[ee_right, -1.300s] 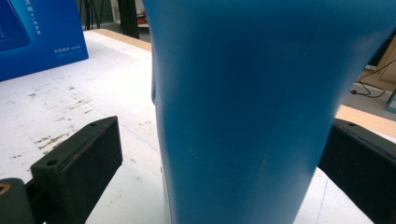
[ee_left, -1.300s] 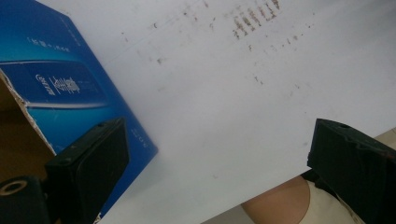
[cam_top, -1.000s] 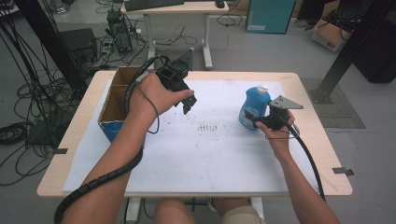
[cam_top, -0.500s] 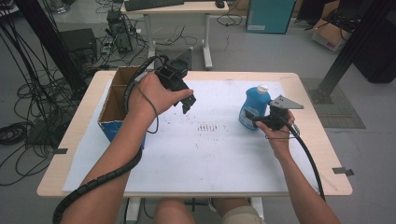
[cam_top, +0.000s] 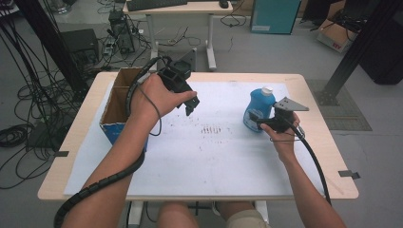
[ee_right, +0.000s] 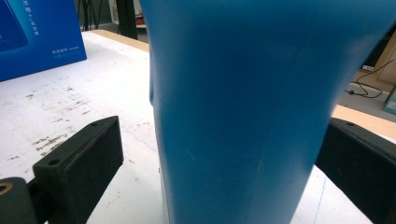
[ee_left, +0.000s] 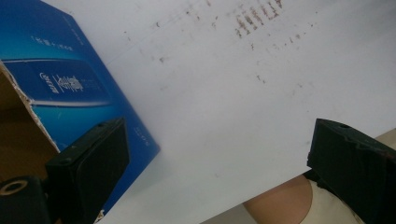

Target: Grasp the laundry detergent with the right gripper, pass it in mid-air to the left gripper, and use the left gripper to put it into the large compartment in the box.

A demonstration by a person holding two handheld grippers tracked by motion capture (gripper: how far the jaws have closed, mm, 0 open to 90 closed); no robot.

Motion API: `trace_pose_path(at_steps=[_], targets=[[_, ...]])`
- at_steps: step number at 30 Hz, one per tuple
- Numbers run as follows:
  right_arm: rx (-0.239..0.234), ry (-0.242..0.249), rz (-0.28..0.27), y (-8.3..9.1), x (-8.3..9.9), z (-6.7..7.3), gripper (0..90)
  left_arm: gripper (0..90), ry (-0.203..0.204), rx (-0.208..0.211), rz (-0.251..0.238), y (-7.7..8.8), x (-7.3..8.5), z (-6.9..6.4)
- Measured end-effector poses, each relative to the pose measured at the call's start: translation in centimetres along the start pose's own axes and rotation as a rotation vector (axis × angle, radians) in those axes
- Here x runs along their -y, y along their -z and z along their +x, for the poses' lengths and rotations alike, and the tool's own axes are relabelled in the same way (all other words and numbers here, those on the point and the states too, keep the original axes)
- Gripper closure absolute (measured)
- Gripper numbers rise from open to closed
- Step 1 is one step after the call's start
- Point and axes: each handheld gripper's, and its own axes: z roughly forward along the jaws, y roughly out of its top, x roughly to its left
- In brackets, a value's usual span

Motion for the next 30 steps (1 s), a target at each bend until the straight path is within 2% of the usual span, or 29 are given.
trace_pose_path(at_steps=[8, 10, 14, 23, 30], targets=[[-0.002, -0.012, 0.008, -0.10, 0.19, 0.05, 5.6, 5.8, -0.001, 0.009, -0.009, -0.09, 0.01, 0.02], [-0.007, -0.012, 0.006, -0.06, 0.38, -0.03, 10.4, 5.8, -0.006, 0.009, -0.005, -0.14, 0.02, 0.04], [-0.007, -0.023, 0.006, -0.04, 0.64, -0.20, 14.0, 5.9, 0.002, 0.008, -0.006, -0.23, 0.03, -0.05], [-0.019, -0.023, 0.009, -0.19, 0.67, -0.42, 24.2, 6.0, -0.013, -0.001, 0.005, -0.27, -0.16, -0.17], [-0.025, -0.004, 0.016, -0.26, 0.70, -0.46, 33.5, 5.8, -0.009, -0.004, 0.000, -0.17, -0.27, -0.27]])
